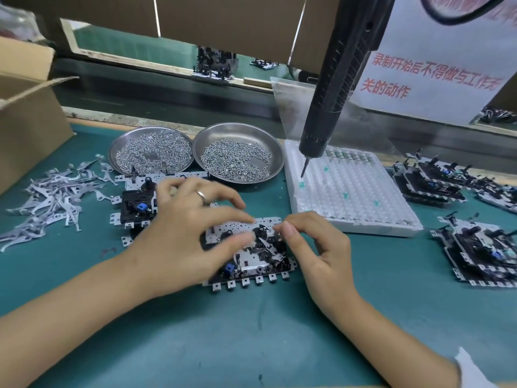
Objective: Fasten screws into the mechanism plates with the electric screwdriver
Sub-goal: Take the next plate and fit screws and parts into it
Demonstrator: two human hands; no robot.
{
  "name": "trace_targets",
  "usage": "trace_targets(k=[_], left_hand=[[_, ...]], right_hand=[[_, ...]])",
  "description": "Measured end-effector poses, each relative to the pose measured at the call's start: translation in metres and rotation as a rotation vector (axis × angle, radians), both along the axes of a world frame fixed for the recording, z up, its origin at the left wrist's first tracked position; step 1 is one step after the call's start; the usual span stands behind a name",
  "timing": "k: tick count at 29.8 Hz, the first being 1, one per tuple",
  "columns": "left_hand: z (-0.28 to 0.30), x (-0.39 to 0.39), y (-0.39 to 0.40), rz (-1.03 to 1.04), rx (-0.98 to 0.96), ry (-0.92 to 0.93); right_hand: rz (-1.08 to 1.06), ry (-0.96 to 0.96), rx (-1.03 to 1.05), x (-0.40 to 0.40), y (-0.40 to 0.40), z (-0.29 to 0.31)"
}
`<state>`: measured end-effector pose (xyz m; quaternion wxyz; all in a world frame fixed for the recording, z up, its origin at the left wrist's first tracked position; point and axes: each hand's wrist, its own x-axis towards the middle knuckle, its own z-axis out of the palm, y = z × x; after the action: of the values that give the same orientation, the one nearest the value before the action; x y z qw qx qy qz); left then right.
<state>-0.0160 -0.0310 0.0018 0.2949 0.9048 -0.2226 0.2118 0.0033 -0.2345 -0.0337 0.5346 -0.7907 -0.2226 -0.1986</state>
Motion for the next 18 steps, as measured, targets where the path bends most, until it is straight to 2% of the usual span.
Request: trace_targets(k=[2, 4, 7, 9, 11, 15, 18], left_hand=[[0.009, 0.014, 0.011, 0.113, -0.075, -0.044], [0.018, 0.036, 0.031, 0.3, -0.059, -0.017], [0.022, 0.077, 0.068, 0.538, 0.12, 0.207], [0.023, 0.094, 0.082, 0.54, 0.203, 0.417], [0.021, 0.102, 0.088, 0.501, 0.189, 0.547], [0.017, 0.105, 0.092, 0.562, 0.087, 0.549], [0.016, 0.106, 0.087, 0.653, 0.112, 0.531]], right_hand=[[-0.007, 0.009, 0.014, 0.0, -0.001, -0.001], [-0.011, 0.014, 0.023, 0.0, -0.001, -0.002], [-0.01, 0.019, 0.025, -0.001, -0.001, -0.004], [0.004, 0.009, 0.028, -0.001, 0.0, -0.004], [0.02, 0.001, 0.019, -0.001, 0.0, -0.004], [0.043, 0.002, 0.006, 0.0, 0.0, -0.003], [0.043, 0.007, -0.002, 0.002, 0.0, -0.003]])
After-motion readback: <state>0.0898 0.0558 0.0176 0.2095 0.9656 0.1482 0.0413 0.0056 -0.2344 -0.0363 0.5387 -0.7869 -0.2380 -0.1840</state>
